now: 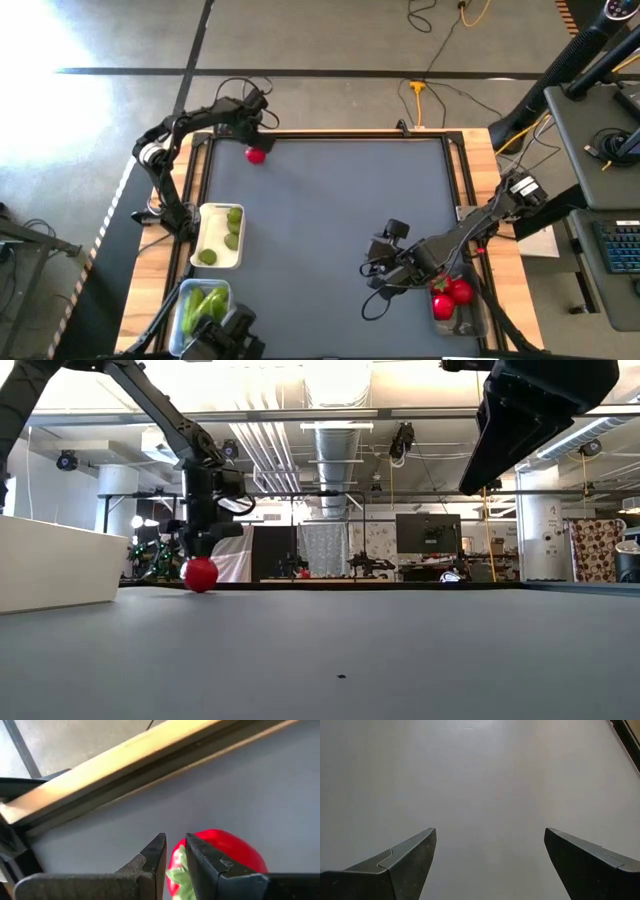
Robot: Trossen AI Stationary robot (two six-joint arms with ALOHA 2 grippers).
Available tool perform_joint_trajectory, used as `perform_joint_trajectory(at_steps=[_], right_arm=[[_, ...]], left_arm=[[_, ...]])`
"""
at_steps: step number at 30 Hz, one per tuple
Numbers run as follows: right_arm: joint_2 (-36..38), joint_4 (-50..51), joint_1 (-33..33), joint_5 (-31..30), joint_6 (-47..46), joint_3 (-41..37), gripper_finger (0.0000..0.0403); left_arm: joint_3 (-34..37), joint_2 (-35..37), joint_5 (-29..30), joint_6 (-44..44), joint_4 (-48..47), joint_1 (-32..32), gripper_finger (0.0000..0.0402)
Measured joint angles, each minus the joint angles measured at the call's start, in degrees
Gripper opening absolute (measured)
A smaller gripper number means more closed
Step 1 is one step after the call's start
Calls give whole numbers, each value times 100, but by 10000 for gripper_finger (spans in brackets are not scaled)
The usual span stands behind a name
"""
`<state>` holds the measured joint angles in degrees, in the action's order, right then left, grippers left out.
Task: Sort produce into baskets
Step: Put the red tomato into the black bin
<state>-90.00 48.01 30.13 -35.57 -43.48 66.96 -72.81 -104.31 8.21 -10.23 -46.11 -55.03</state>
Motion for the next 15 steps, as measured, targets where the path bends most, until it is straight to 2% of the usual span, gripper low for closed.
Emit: perform_joint_trajectory(at_steps=[7, 15], right_arm=[[0, -39, 0, 0, 0, -2, 364], [0, -40, 0, 26, 0, -2, 364]], left_arm=[[72, 0, -81, 74, -249, 305, 57], [-3, 0, 86, 222, -310, 348, 57]])
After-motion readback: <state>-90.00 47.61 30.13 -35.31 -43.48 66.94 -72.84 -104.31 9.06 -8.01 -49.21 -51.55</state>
